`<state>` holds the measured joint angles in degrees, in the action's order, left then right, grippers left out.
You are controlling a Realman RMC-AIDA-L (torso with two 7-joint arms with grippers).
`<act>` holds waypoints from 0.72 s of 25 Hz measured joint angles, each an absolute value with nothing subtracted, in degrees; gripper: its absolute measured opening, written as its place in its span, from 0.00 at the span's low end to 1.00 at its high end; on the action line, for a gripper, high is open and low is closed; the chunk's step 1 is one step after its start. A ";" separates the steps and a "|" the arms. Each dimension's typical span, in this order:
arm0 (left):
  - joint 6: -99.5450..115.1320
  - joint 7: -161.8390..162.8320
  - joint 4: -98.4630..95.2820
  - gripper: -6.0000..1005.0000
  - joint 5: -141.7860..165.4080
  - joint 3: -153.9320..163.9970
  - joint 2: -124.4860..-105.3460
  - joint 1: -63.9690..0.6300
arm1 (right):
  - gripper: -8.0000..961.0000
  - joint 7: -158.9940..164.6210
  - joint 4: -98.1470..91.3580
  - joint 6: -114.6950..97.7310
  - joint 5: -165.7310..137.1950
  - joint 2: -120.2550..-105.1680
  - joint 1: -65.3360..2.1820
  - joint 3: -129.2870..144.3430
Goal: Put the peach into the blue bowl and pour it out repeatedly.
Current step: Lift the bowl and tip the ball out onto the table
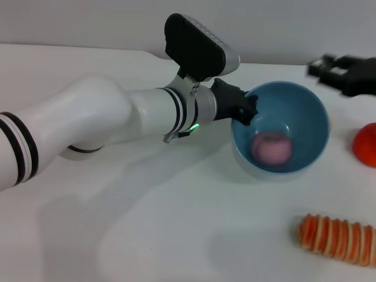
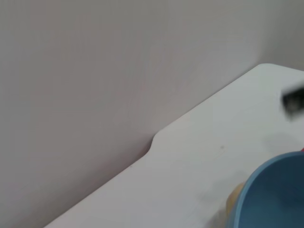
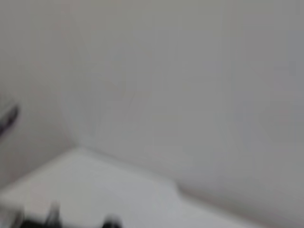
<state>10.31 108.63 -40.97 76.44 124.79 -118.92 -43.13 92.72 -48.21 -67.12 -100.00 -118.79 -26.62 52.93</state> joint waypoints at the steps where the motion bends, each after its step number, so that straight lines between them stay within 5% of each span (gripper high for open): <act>1: 10.21 108.57 -40.95 0.00 76.45 124.79 -118.90 -43.10 | 0.49 90.20 -48.35 -67.38 -96.57 -118.82 -25.27 52.02; 18: 4.37 107.81 -41.21 0.00 86.88 124.85 -119.00 -46.67 | 0.49 51.52 -19.59 -72.09 -77.87 -118.60 -13.89 30.72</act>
<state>4.37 107.81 -41.21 86.88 124.85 -119.00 -46.67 51.52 -19.59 -72.09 -77.87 -118.60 -13.89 30.72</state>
